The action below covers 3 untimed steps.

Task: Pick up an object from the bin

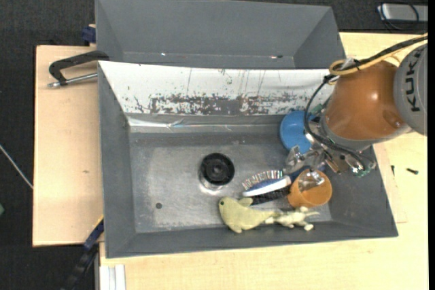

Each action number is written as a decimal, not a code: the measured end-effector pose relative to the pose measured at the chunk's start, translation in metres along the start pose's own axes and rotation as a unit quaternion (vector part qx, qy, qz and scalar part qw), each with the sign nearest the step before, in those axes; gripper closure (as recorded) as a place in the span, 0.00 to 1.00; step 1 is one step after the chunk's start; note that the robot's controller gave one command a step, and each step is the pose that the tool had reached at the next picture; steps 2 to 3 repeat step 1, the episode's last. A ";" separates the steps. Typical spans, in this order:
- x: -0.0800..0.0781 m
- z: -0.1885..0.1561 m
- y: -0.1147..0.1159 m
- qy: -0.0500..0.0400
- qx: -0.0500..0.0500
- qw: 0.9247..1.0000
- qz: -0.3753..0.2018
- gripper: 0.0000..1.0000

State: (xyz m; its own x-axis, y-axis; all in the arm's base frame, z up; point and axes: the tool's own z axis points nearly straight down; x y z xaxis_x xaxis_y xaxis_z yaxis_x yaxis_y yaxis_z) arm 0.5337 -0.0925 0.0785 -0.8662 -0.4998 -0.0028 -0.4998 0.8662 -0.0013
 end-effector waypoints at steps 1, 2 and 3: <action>-0.003 -0.084 -0.001 -0.003 0.003 1.000 0.001 1.00; -0.003 -0.084 -0.001 -0.003 0.003 1.000 0.001 1.00; -0.003 -0.084 -0.001 -0.003 0.003 1.000 0.001 1.00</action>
Offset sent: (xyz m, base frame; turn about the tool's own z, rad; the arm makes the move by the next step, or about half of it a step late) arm 0.0001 0.0000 0.0785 0.0000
